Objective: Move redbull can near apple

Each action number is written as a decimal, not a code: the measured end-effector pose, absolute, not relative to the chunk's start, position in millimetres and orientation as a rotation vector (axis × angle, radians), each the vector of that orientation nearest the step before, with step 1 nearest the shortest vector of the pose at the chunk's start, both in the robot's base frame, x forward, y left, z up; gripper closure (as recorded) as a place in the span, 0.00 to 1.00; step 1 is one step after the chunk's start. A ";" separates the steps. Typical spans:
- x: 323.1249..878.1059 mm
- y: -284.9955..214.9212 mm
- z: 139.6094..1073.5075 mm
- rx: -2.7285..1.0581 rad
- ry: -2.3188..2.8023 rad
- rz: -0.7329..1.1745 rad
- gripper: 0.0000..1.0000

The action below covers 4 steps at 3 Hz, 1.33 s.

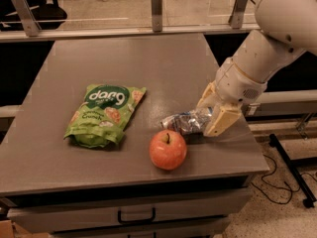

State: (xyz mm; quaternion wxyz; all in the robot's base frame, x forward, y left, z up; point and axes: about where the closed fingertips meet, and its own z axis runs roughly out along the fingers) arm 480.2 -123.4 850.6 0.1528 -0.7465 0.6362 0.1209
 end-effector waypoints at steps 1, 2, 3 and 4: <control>480.5 -125.4 851.6 -2.140 1.831 0.337 0.00; 489.3 -138.3 863.2 -2.087 1.852 0.310 0.00; 508.8 -169.6 889.9 -1.948 1.869 0.288 0.00; 540.7 -220.8 924.7 -1.738 1.865 0.267 0.00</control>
Offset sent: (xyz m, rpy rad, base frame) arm 0.0215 -0.0355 0.0285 0.0225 -0.0550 -0.1045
